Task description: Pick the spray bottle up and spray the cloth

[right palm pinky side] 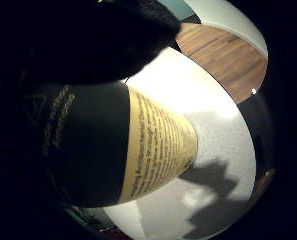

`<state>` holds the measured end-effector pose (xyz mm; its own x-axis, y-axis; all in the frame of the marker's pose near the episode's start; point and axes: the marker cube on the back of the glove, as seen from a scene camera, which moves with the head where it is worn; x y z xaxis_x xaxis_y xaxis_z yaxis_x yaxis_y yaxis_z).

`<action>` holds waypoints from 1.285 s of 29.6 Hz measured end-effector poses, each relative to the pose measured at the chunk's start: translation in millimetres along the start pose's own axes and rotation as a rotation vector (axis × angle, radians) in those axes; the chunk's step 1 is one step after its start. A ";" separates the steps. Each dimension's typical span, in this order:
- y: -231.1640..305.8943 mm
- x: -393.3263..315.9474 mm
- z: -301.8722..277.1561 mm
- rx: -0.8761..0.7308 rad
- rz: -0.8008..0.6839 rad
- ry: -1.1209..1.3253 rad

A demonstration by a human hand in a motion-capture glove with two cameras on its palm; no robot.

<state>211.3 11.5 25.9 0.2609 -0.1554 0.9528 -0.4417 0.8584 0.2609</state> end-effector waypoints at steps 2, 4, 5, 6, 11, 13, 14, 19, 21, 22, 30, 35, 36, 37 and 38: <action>-3.0 -7.7 -0.6 0.022 -0.020 -0.011; -4.0 -12.5 -4.8 0.038 -0.040 -0.009; -3.5 -14.5 -8.3 0.043 -0.055 0.007; -2.9 -17.5 -12.0 0.045 -0.079 0.038; -15.0 -80.2 -10.7 0.002 -0.365 0.491; -21.1 -108.2 -5.7 -0.008 -0.464 0.690; -22.8 -117.0 -4.1 -0.008 -0.493 0.766; -28.4 -141.4 4.0 -0.009 -0.636 1.193; -27.2 -140.0 8.5 -0.020 -0.663 1.289; -26.5 -137.7 10.8 -0.026 -0.670 1.317; -21.7 -123.8 17.5 -0.030 -0.568 1.116; -22.3 -133.4 11.3 -0.019 -0.475 0.669; -20.0 -138.0 8.3 -0.014 -0.444 0.563; -16.8 -143.1 4.2 -0.005 -0.406 0.443; -13.5 -147.9 -0.7 0.008 -0.366 0.321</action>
<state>179.3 23.3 -118.6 0.6512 -0.2865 0.7027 -0.2778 0.7717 0.5721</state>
